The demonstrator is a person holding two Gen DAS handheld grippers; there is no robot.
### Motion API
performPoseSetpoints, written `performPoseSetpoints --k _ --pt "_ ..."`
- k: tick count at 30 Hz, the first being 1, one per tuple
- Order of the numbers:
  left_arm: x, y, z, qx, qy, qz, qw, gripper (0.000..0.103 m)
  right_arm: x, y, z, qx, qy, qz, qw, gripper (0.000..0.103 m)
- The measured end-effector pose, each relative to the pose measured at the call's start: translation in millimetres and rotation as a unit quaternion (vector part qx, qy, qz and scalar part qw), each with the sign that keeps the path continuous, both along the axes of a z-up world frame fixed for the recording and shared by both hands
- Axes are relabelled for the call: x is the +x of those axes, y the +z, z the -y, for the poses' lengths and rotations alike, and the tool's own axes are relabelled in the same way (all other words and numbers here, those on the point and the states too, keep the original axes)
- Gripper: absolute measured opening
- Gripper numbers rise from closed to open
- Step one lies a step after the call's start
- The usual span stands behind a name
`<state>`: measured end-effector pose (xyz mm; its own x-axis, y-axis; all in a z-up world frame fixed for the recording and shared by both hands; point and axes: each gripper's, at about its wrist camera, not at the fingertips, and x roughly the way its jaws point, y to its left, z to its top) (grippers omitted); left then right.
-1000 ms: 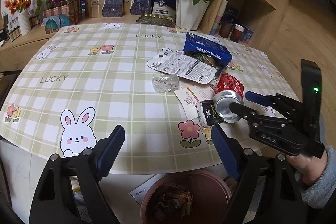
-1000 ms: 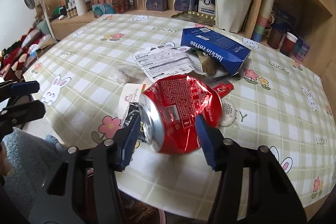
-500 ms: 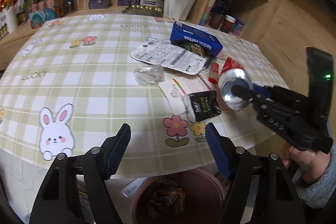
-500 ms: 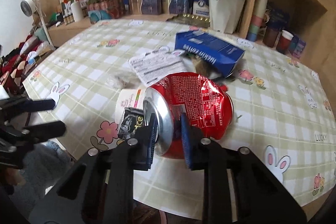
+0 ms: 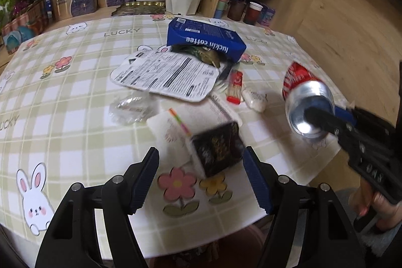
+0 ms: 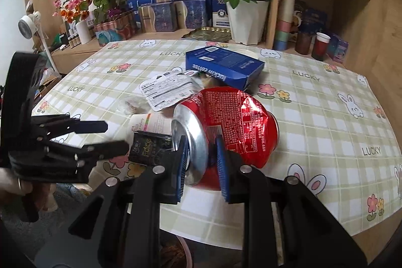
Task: Collect trash
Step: 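Carry the red can and black packet with both tools over the bin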
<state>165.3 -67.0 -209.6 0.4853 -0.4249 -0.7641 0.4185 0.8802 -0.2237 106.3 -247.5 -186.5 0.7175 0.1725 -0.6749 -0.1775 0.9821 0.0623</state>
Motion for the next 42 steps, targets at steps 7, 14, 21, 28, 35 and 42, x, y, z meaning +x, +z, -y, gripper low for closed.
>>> performPoseSetpoints --k 7,14,21,28,35,42 --pt "17.8 4.2 19.2 0.024 -0.008 0.016 0.9995 0.067 1.7 -0.4 18.1 0.01 -0.019 0.002 1.0 0.025" --pt "12.4 -16.1 33.0 0.049 -0.036 0.005 0.9981 0.068 -0.1 -5.0 30.1 0.021 -0.027 -0.003 0.999 0.025" --pt "11.0 -30.3 49.5 0.097 -0.047 0.019 0.994 0.085 -1.9 -9.7 31.6 0.028 -0.031 -0.008 0.999 0.025" --pt "11.3 -39.2 69.5 0.131 -0.049 0.036 0.9895 0.089 -2.1 -11.3 34.5 0.031 -0.035 -0.009 0.999 0.025" --pt "7.6 -42.0 73.4 0.16 -0.054 0.057 0.9841 0.074 -3.3 -13.1 36.9 0.034 -0.037 -0.013 0.999 0.025" --pt "3.7 -23.6 55.2 0.12 -0.047 0.05 0.9904 0.062 -6.9 -11.6 35.2 0.034 -0.034 -0.009 0.999 0.025"
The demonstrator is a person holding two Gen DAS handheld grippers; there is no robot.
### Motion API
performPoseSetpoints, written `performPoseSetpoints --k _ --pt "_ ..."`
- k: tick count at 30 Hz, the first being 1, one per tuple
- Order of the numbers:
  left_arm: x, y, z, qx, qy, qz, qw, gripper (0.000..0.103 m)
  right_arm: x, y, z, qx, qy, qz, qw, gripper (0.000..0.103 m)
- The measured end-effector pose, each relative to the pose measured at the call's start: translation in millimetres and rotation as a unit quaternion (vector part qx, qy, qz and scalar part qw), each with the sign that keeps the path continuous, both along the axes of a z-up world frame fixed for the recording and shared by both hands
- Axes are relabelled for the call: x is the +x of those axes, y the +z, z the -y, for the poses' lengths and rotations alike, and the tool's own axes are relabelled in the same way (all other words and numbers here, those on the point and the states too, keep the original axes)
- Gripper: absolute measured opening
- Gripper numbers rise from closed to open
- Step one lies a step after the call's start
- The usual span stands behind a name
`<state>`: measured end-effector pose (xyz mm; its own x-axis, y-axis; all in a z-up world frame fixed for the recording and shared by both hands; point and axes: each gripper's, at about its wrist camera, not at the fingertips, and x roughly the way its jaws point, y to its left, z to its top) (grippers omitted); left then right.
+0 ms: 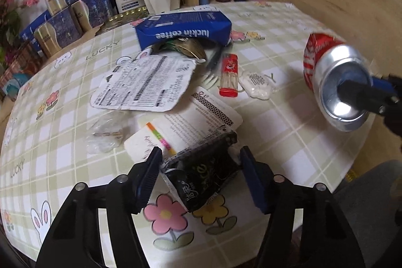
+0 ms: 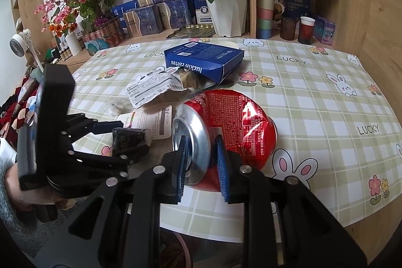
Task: Collect trash
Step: 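Carry the red can and black packet with both tools over the bin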
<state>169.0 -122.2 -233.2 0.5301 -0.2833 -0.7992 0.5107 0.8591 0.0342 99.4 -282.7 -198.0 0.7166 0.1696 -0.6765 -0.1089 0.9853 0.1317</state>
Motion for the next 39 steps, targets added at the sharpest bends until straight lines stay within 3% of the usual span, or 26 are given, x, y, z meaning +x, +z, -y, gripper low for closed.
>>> performPoseSetpoints --k 14,26,39 --pt "-36.5 46.2 -40.9 -0.064 0.024 0.011 0.9976 0.061 -20.8 7.7 -12.5 0.004 0.013 -0.001 1.0 0.025" --pt "-96.5 79.6 -75.3 -0.094 0.032 0.033 0.9946 0.061 -59.0 14.2 -42.8 0.012 0.07 -0.013 0.997 0.025" --pt "-147.5 77.6 -121.0 -0.12 0.073 0.032 0.9897 0.061 -106.7 -25.8 -97.8 0.017 0.171 -0.094 0.981 0.025"
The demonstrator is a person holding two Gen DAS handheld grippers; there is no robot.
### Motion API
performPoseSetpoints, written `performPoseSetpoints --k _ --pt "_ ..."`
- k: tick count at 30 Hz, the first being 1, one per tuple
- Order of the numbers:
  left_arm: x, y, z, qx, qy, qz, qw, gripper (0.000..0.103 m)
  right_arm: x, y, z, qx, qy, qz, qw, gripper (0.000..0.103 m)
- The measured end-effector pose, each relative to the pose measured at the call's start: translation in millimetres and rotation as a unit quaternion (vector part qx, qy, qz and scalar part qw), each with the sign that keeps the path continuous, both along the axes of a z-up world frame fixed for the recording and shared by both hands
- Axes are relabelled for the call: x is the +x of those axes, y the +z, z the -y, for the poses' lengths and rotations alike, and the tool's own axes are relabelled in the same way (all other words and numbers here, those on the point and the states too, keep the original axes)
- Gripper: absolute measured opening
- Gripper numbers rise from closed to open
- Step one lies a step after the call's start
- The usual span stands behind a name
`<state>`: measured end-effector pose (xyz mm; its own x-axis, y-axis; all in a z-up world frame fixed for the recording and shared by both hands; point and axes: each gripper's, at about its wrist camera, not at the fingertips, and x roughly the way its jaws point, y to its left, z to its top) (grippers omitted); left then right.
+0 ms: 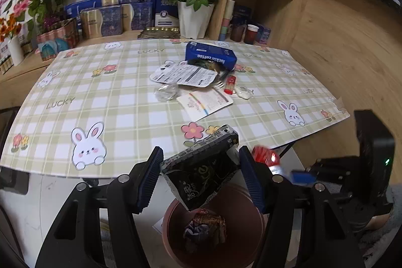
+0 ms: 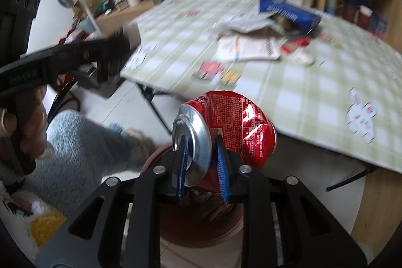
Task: Collect trash
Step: 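Carry the red can and black packet with both tools over the bin, then open the right tool to drop the can while the left tool drops the packet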
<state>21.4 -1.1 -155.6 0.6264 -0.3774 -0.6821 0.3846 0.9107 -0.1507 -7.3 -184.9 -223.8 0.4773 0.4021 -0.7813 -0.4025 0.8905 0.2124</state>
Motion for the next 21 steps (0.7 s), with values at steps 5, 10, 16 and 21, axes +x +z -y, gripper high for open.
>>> performPoseSetpoints --k 5,10,16,21 --pt "-4.6 -7.9 -14.0 -0.007 0.015 -0.008 0.9998 0.061 -2.7 -26.8 -17.2 0.0 0.028 -0.051 0.998 0.025" --pt "-5.0 -16.6 -23.9 -0.008 0.026 -0.016 0.9995 0.061 3.1 -55.0 -25.4 0.003 0.038 -0.099 0.994 0.025" --pt "-3.2 -26.1 -24.7 -0.008 0.025 -0.028 0.9992 0.061 15.7 -83.9 -31.6 0.006 0.032 -0.147 0.989 0.025" --pt "-1.4 -30.3 -22.3 -0.006 0.023 -0.034 0.9991 0.061 20.1 -90.2 -30.0 0.006 0.014 -0.151 0.988 0.041"
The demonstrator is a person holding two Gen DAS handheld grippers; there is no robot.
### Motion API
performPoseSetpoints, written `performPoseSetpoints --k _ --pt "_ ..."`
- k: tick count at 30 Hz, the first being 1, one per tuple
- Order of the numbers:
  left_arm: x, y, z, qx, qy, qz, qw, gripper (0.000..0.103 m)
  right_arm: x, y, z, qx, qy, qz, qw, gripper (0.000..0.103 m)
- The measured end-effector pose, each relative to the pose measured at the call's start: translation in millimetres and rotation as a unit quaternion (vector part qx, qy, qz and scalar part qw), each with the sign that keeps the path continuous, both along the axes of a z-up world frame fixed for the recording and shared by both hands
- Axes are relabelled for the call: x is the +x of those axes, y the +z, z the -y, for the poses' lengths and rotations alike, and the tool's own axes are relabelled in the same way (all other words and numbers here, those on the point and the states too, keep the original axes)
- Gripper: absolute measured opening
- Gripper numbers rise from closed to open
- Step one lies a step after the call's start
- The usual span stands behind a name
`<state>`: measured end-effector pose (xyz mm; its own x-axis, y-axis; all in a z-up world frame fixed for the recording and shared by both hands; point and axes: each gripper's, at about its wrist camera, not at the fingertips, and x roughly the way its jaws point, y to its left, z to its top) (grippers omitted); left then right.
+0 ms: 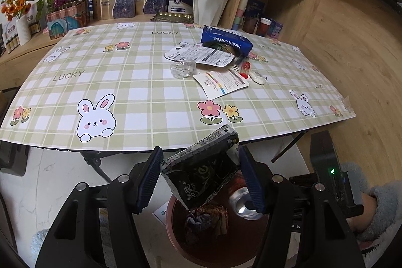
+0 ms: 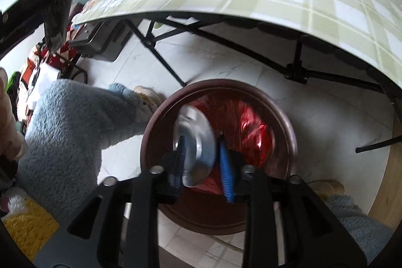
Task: Collect trash
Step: 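Open the right tool to drop the can while the left tool drops the packet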
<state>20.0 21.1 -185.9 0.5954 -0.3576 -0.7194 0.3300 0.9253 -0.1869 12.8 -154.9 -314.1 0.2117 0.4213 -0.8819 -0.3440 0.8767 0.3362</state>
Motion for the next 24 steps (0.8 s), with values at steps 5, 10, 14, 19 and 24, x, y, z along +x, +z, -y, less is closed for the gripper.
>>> performPoseSetpoints --k 5,10,14,19,24 --pt "0.4 -2.8 4.0 0.002 -0.004 -0.005 1.0 0.061 2.9 13.0 14.1 0.003 -0.021 0.021 1.0 0.05" --pt "-0.8 -6.4 8.2 0.005 -0.011 -0.013 0.9998 0.061 2.3 30.9 24.9 -0.016 -0.043 0.066 0.997 0.077" --pt "-3.4 -10.9 11.4 0.007 -0.018 -0.021 0.9996 0.061 -0.4 51.1 33.0 -0.037 -0.067 0.111 0.991 0.091" --pt "-5.4 -16.6 14.0 0.007 -0.024 -0.034 0.9991 0.061 -0.5 66.7 43.6 -0.054 -0.096 0.149 0.983 0.097" --pt "-6.4 -20.8 17.0 0.008 -0.028 -0.043 0.9987 0.061 -0.4 75.5 52.2 -0.059 -0.117 0.169 0.977 0.097"
